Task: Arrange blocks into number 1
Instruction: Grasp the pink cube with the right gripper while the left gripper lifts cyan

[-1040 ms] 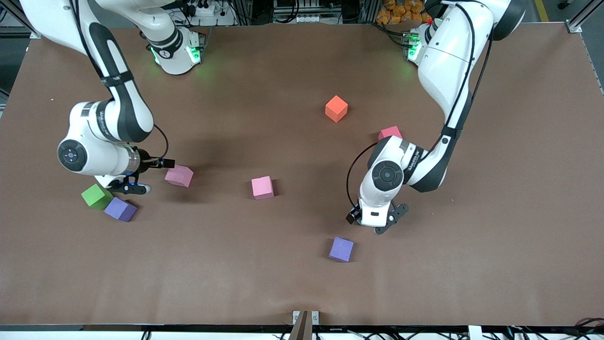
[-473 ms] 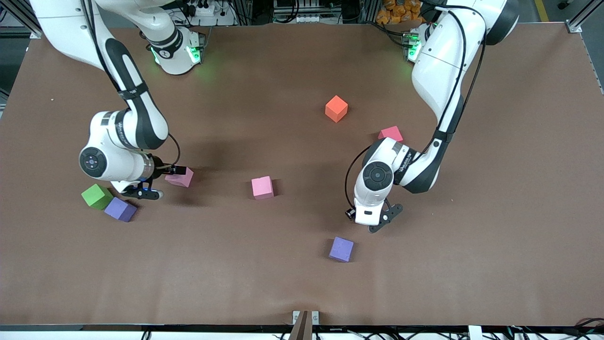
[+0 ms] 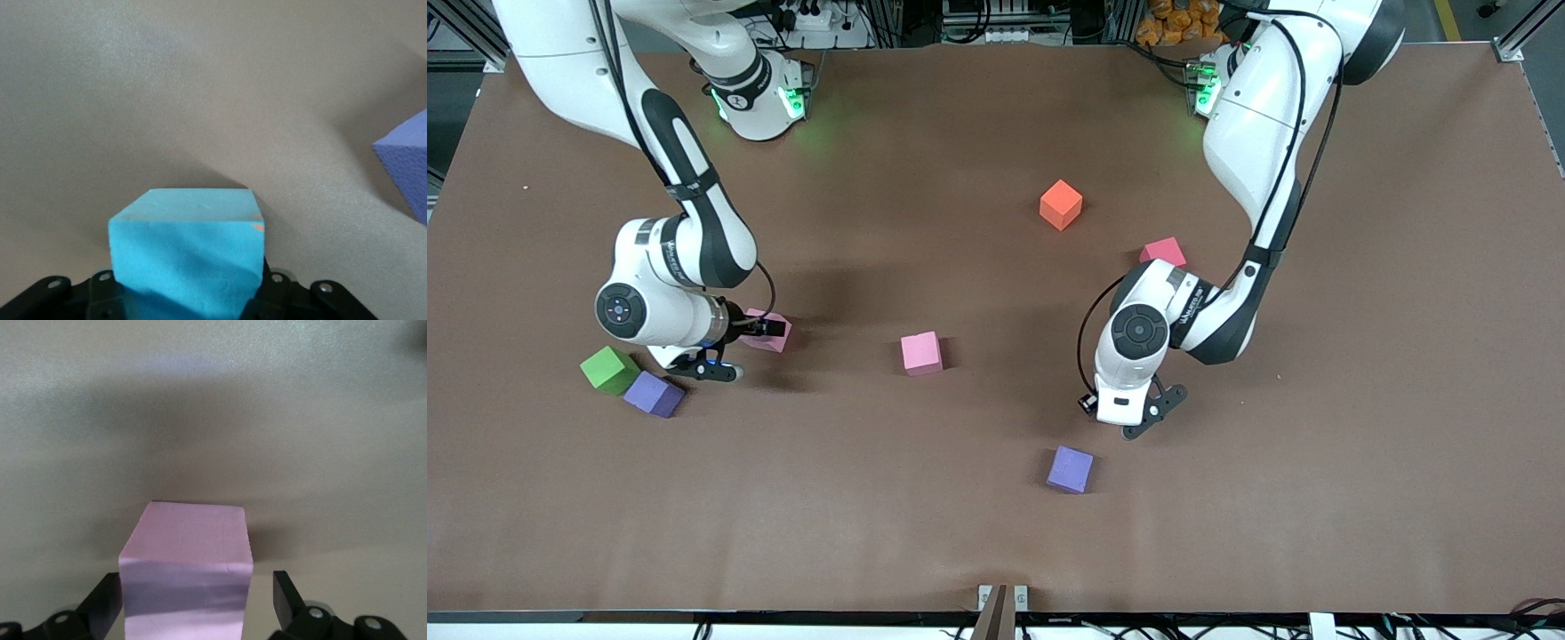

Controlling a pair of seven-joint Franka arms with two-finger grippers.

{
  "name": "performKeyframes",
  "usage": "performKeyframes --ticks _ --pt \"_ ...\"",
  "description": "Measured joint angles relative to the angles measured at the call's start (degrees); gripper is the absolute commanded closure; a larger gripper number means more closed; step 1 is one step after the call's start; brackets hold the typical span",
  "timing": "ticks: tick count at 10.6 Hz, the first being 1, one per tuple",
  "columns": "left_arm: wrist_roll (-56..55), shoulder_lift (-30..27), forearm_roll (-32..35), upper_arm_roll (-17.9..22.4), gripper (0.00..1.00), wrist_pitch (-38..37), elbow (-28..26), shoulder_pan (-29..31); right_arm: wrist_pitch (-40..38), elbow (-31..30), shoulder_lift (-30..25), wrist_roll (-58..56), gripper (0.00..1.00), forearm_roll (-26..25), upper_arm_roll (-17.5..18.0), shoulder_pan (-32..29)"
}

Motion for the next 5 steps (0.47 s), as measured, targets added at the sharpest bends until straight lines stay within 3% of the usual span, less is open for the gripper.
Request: performKeyframes --ticks 1,2,3,4,5 --pt "0.0 -0.1 0.1 0.2 1.0 0.1 0.5 0.1 0.5 0.0 0.4 0.0 0.08 0.0 0.0 0.0" --pt "0.1 -0.5 0.2 0.4 1.0 0.2 1.0 0.3 0.9 0.0 0.6 0.0 0.37 0.0 0.0 0.1" --pt "0.6 -1.2 0.5 0.5 1.0 0.3 1.5 0.4 1.2 0.0 0.8 0.0 0.8 0.0 0.0 0.1" --pt "1.5 -2.5 0.5 0.5 1.0 0.3 1.8 0.5 1.4 0.0 0.8 0.0 1.0 0.0 0.0 0.3" --pt "2.4 -4.0 0.5 0.5 1.0 -0.1 1.8 0.5 1.3 0.2 0.8 0.1 1.0 0.0 0.0 0.9"
